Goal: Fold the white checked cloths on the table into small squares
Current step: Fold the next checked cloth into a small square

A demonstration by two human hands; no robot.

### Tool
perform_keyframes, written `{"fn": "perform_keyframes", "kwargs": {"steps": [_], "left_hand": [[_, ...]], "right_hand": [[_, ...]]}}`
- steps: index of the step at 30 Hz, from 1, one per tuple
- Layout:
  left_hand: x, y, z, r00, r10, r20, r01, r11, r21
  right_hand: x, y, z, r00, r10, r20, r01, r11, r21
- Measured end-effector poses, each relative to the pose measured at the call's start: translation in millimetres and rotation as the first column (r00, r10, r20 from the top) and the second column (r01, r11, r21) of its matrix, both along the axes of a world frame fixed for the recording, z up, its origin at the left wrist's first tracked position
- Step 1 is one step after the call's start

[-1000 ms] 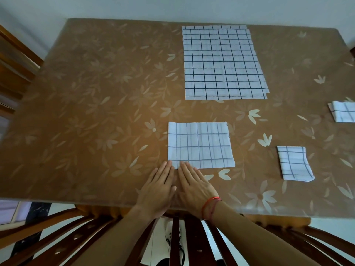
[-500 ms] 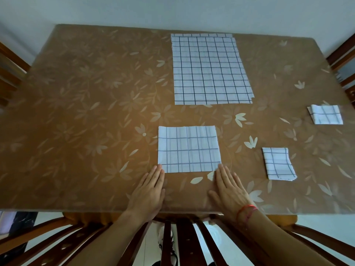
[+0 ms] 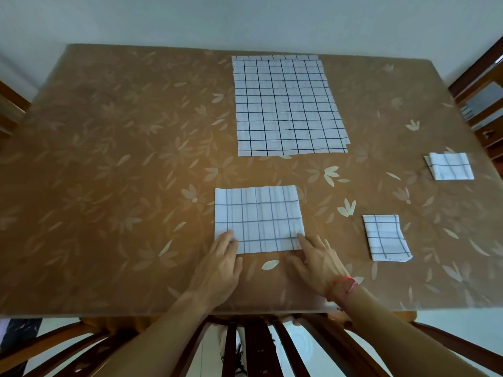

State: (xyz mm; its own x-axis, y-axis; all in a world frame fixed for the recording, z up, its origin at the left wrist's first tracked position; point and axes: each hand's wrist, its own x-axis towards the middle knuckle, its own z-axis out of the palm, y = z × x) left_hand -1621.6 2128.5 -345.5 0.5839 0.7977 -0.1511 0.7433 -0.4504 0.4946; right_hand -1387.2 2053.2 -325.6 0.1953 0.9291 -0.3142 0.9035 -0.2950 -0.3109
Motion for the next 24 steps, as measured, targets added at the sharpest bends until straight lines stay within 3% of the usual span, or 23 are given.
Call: {"fn": "perform_keyframes", "kwargs": {"steps": [5,11,14,24], "left_hand": [[5,-2,-7,0.998,-0.002,-0.069,-0.001,0.999,-0.048],[3,-2,-10,1.0,0.018,-0.017,-0.019,0.996,-0.082],[3,-3,-12,1.0,0.02,0.0,-0.02,0.996,-0.087],[1,-3,-12,0.997,0.048,0.057,-0.043,0.995,-0.095]], "right_hand": [[10,38,11,0.934,-0.259,-0.247,0.276,0.96,0.038],[16,86,21,0.659,-0.625,-0.417,0.629,0.763,-0.149],[16,96,20,0.566,-0.682,-0.463,0.673,0.707,-0.219],[13,103,12,0.445,-0.723,-0.528,0.678,0.657,-0.33]]}}
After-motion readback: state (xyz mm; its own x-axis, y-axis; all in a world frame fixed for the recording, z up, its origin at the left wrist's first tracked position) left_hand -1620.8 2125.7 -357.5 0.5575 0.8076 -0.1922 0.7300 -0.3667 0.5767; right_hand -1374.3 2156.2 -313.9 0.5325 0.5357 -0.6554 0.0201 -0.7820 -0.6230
